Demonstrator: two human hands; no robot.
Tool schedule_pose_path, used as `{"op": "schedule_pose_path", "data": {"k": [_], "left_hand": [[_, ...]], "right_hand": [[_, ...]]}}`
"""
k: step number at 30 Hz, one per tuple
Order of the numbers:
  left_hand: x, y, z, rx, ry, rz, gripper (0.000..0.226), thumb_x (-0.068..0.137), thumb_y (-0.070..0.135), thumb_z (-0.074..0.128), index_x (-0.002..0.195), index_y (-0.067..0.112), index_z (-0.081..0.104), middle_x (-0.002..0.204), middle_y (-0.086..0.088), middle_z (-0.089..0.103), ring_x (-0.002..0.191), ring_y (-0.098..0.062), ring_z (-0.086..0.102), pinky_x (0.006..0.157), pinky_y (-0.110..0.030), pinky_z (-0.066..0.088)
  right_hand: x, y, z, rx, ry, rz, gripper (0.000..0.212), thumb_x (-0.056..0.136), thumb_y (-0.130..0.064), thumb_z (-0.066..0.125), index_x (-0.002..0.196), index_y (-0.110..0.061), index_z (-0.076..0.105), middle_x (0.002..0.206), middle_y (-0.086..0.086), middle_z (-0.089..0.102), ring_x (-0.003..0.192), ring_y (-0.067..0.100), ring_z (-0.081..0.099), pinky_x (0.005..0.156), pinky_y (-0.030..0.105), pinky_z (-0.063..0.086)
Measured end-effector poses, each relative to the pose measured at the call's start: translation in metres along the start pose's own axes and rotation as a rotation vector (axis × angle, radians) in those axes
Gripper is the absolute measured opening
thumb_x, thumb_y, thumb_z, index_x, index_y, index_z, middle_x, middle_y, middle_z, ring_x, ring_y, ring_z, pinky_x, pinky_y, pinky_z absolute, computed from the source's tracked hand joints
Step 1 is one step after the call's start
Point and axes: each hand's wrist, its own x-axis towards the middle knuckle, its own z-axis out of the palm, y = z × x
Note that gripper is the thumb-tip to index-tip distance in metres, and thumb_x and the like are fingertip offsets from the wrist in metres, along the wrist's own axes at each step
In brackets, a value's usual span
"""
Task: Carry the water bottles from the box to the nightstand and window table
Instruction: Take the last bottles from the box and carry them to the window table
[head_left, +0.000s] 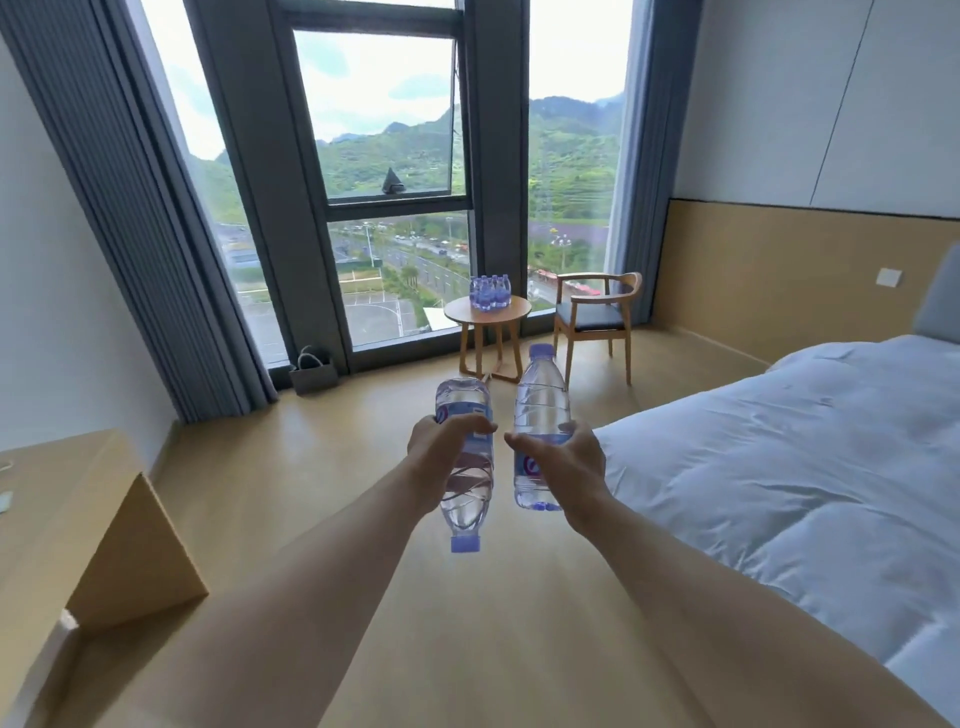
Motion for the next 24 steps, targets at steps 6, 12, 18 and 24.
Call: {"op": "schedule_pose_path", "data": {"k": [6, 12, 18, 24], "left_hand": [[0.112, 0.01, 0.001, 0.016, -0.045, -0.019, 0.036, 0.074, 0.02, 0.082, 0.104, 0.015, 0.064, 0.088, -0.011, 0.075, 0.066, -0.023, 0.074, 0.047, -0.024, 0.054], [0.245, 0.017, 0.02, 0.014, -0.058, 0.015, 0.038, 0.075, 0.021, 0.082, 0.108, 0.016, 0.064, 0.08, -0.008, 0.077, 0.059, -0.02, 0.075, 0.046, -0.023, 0.054], [0.384, 0.053, 0.051, 0.01, -0.015, -0.012, 0.037, 0.075, 0.02, 0.083, 0.106, 0.016, 0.064, 0.074, -0.006, 0.077, 0.056, -0.018, 0.075, 0.046, -0.024, 0.054], [0.506, 0.101, 0.076, -0.021, 0.025, -0.017, 0.037, 0.075, 0.023, 0.083, 0.106, 0.019, 0.065, 0.087, -0.009, 0.077, 0.064, -0.021, 0.077, 0.049, -0.025, 0.055]], "right_hand": [[0.097, 0.013, 0.041, -0.054, 0.012, 0.002, 0.069, 0.07, -0.052, 0.088, 0.117, -0.031, 0.043, 0.094, -0.015, 0.057, 0.08, 0.007, 0.062, 0.056, 0.012, 0.048], [0.228, 0.037, 0.081, -0.033, 0.009, -0.014, 0.074, 0.07, -0.049, 0.089, 0.127, -0.022, 0.05, 0.11, 0.0, 0.064, 0.095, 0.018, 0.067, 0.067, 0.023, 0.057], [0.38, 0.034, 0.117, -0.024, -0.019, 0.014, 0.075, 0.071, -0.046, 0.089, 0.129, -0.018, 0.05, 0.117, 0.006, 0.065, 0.101, 0.023, 0.068, 0.084, 0.039, 0.062], [0.51, 0.008, 0.145, -0.057, -0.059, -0.008, 0.077, 0.074, -0.044, 0.088, 0.134, -0.017, 0.047, 0.122, 0.007, 0.062, 0.105, 0.025, 0.067, 0.087, 0.044, 0.061]]}}
